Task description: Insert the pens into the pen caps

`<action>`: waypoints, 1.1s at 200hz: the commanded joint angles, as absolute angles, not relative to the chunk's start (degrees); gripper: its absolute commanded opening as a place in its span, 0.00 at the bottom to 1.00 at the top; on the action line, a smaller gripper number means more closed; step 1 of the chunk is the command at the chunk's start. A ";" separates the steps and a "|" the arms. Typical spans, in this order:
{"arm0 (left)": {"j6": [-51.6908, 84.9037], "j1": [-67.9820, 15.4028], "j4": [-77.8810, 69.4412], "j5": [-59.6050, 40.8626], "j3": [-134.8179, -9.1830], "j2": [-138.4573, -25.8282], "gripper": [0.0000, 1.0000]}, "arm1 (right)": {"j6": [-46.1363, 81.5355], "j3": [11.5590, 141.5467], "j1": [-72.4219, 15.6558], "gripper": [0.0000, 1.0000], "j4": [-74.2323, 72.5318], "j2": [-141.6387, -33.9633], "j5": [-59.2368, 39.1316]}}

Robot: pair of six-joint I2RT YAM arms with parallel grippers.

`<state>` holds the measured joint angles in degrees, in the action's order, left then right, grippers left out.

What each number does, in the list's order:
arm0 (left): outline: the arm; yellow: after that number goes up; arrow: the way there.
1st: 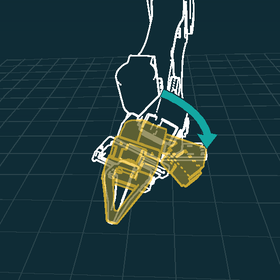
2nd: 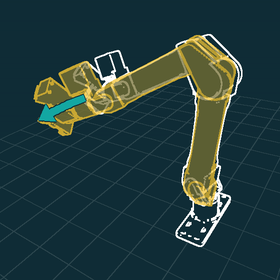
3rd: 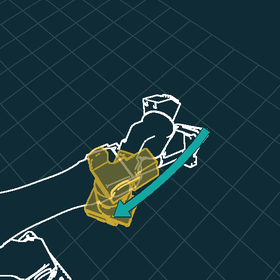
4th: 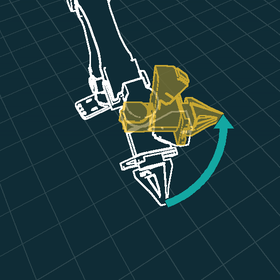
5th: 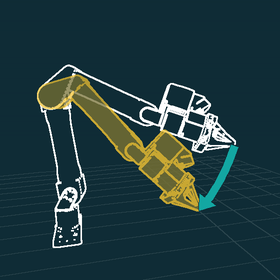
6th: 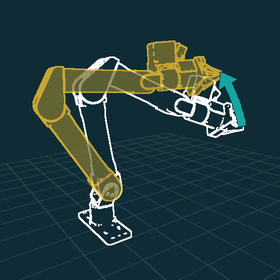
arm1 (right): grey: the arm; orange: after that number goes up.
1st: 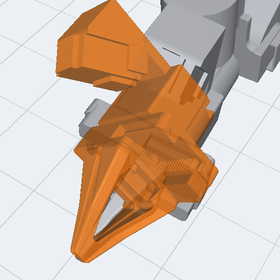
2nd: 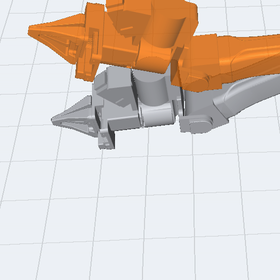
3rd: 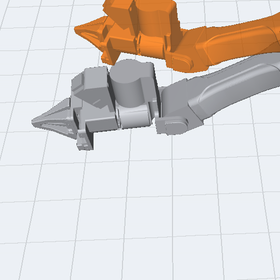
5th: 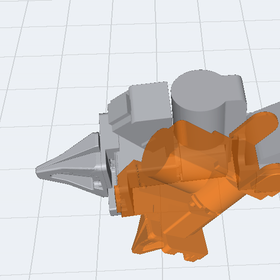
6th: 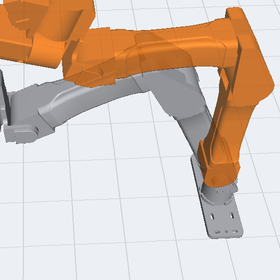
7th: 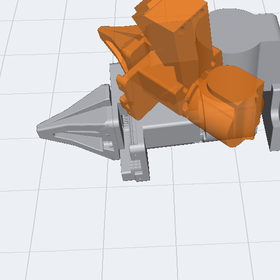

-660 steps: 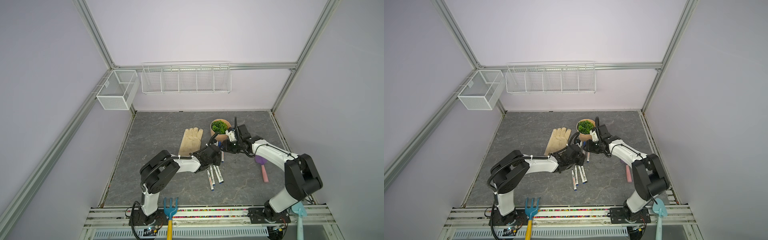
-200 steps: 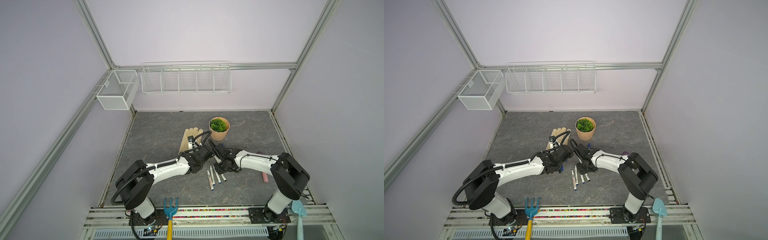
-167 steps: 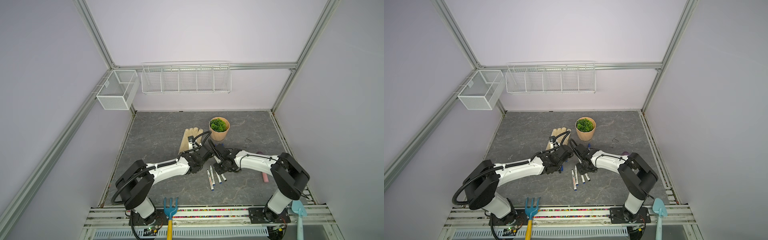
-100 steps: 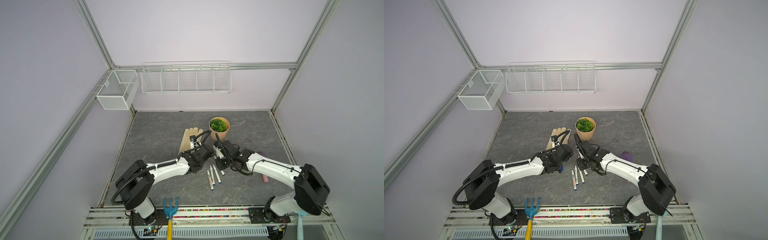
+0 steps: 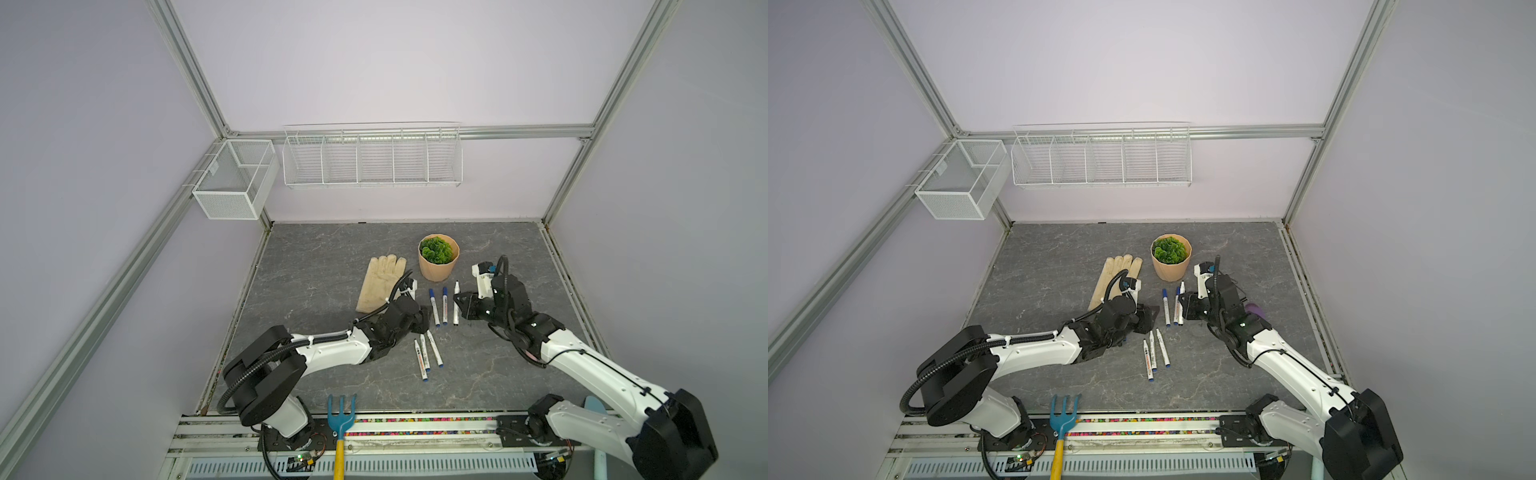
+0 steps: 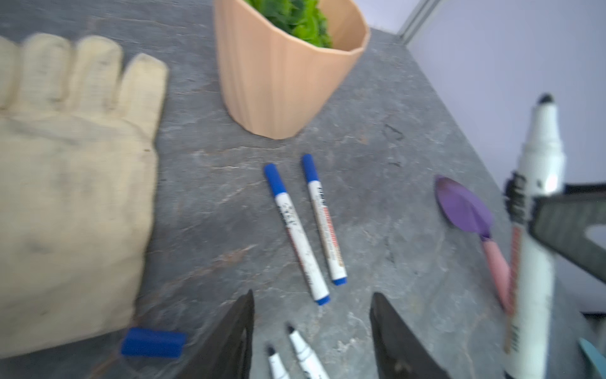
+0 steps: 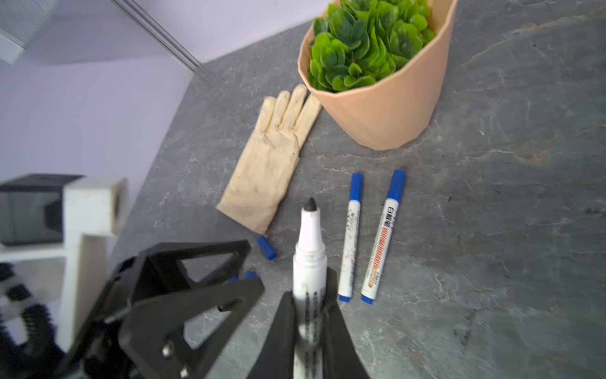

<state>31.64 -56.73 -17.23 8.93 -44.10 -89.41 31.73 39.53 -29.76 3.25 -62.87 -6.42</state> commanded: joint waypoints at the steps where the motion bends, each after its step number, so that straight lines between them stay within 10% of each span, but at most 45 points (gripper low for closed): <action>1: 26.27 -57.72 -24.98 -0.55 -45.23 -89.73 0.65 | 34.27 39.56 -29.34 0.06 -0.68 -62.39 -11.22; 98: 21.87 -59.18 -22.15 -6.61 -50.92 -93.30 0.66 | 34.15 39.58 -29.30 0.06 -1.83 -63.48 -15.16; 220: 32.83 -50.22 -8.15 10.91 -50.50 -93.27 0.73 | 30.76 40.78 -29.46 0.08 6.67 -67.01 -9.98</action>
<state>31.44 -52.66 -16.95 7.73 -46.09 -92.31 32.08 39.77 -29.30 3.90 -66.85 -11.92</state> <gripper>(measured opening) 0.725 0.083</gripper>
